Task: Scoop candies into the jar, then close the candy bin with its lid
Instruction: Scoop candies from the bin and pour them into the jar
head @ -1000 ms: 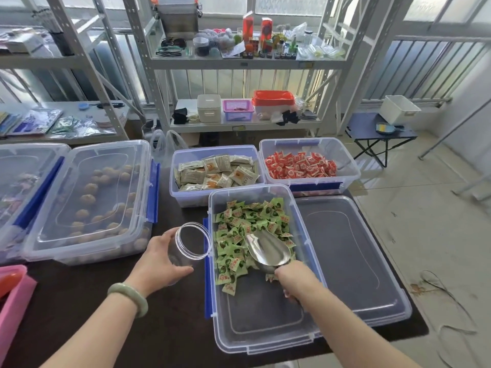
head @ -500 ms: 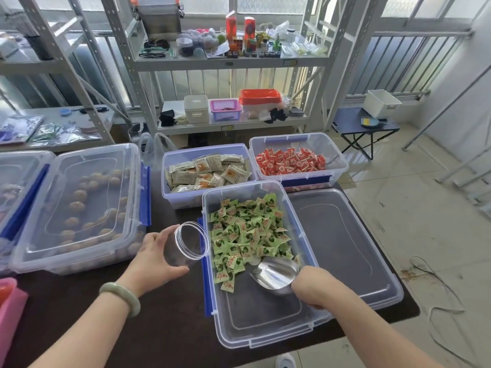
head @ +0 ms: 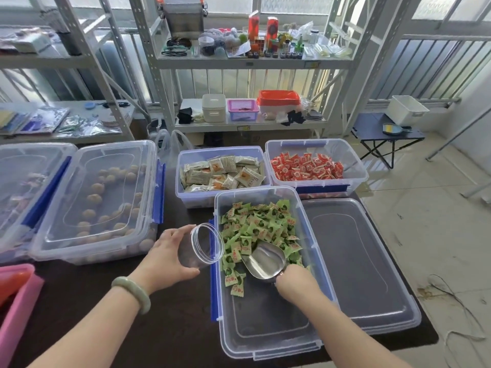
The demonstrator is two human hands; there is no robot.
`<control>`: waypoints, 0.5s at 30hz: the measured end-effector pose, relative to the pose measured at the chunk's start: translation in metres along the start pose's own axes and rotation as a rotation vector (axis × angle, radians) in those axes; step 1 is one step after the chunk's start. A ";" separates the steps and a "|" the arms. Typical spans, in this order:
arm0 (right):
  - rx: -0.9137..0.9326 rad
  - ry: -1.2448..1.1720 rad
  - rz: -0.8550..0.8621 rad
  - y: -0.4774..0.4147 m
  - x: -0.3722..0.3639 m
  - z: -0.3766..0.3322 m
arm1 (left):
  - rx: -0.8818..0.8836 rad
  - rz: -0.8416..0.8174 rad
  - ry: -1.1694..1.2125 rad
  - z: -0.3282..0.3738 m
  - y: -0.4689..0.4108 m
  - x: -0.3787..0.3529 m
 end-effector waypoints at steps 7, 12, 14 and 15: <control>-0.042 -0.241 0.010 -0.029 -0.005 -0.019 | 0.039 -0.010 0.030 0.005 0.000 0.000; -0.107 -0.456 -0.013 -0.042 -0.014 -0.020 | 0.059 0.005 0.053 0.008 0.003 -0.001; -0.118 -0.583 -0.058 -0.044 -0.019 -0.019 | 0.063 0.017 0.065 0.008 0.003 -0.001; -0.121 -0.676 -0.088 -0.044 -0.022 -0.018 | 0.060 0.019 0.063 0.008 0.003 -0.001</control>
Point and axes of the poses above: each hand's wrist, its own y-axis away from the middle knuckle, its own x-axis out of the back of the hand, z = x × y, the point moved 2 cm from there along -y, towards the middle knuckle, and after that the axes turned 6 degrees about -x, right-handed, at the moved point
